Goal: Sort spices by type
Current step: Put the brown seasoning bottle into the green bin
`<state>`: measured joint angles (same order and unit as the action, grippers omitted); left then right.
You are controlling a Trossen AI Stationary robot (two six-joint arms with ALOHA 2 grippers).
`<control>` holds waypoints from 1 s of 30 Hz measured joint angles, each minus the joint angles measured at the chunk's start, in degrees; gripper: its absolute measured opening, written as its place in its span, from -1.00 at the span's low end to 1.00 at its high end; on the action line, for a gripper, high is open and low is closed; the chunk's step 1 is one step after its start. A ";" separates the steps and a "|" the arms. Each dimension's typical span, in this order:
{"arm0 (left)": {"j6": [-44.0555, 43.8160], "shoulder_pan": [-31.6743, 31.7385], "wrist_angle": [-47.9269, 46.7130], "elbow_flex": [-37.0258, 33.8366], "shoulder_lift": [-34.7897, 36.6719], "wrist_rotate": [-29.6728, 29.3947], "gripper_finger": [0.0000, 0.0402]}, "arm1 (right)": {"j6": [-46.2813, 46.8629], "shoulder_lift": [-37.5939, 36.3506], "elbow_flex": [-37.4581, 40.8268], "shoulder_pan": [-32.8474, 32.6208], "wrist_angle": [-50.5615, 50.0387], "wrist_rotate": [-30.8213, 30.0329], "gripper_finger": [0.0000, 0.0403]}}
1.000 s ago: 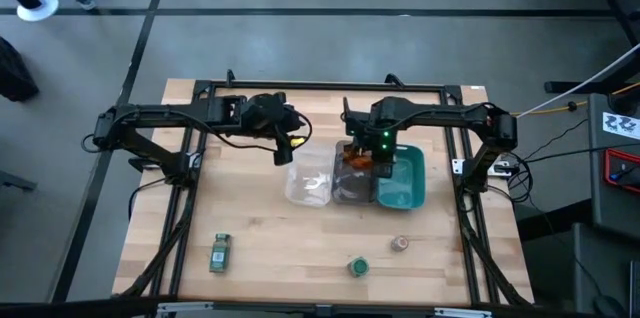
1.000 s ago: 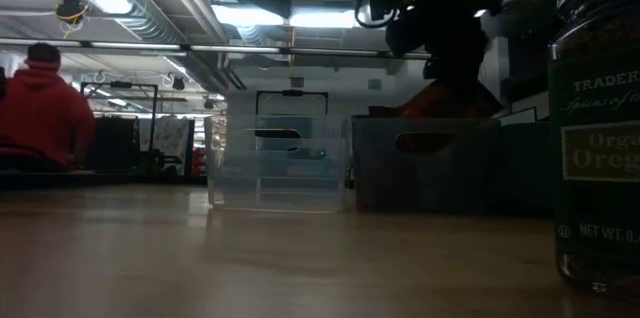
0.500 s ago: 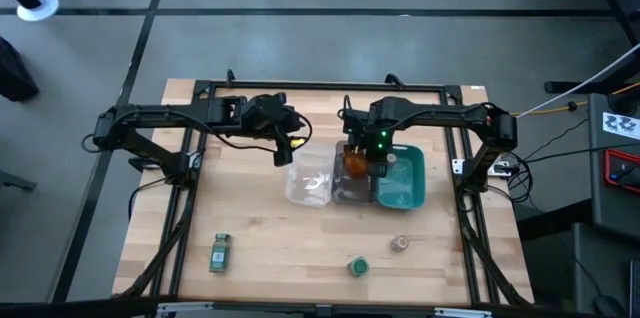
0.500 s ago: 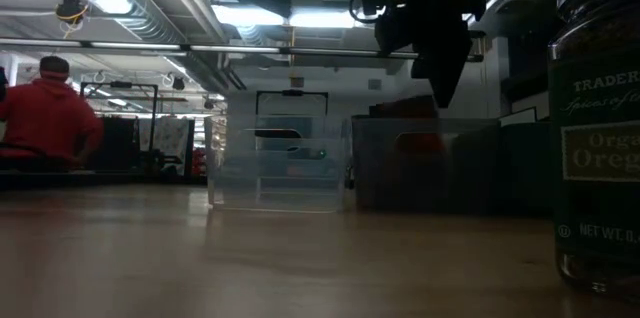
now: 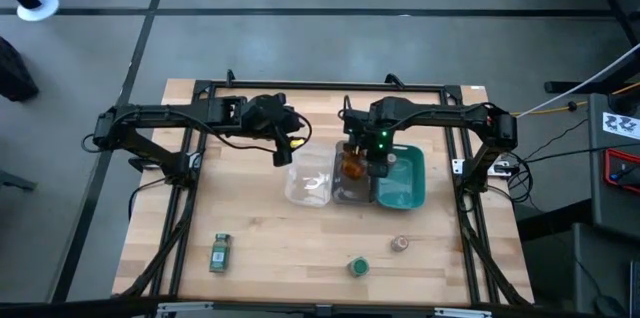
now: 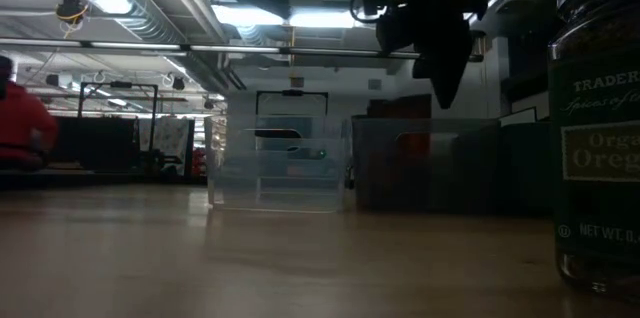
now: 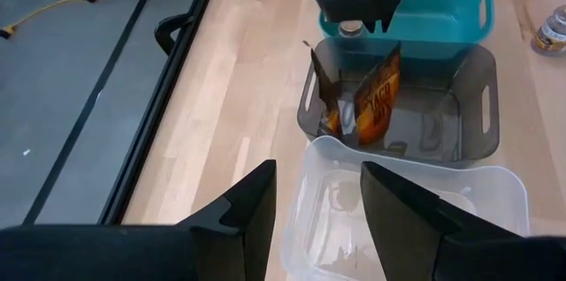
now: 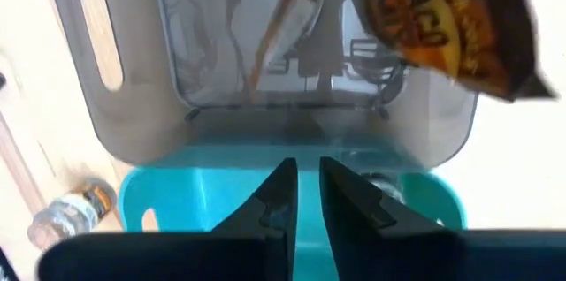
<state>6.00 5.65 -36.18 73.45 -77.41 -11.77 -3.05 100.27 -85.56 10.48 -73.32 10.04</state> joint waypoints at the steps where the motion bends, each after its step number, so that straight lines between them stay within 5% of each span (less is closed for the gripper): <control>1: -0.02 0.00 -0.29 0.00 0.00 0.00 -0.25 | 0.00 0.00 0.00 0.00 -0.68 0.00 -0.73; 16: -2.60 0.00 -4.91 0.01 0.83 0.03 -0.25 | 7.62 -2.94 -6.39 -2.14 -16.91 1.63 -0.74; 23: -5.32 0.00 -5.88 0.02 0.85 0.06 -0.25 | 12.93 -10.72 -5.84 -9.31 -16.63 -0.40 -0.74; 30: -7.58 -0.02 -6.96 0.02 0.85 0.07 -0.25 | 32.17 -15.78 -1.44 -21.48 -16.05 -2.49 -0.74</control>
<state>-1.58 5.63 -43.13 73.47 -76.55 -11.70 29.12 84.49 -87.00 -11.00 -89.37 7.55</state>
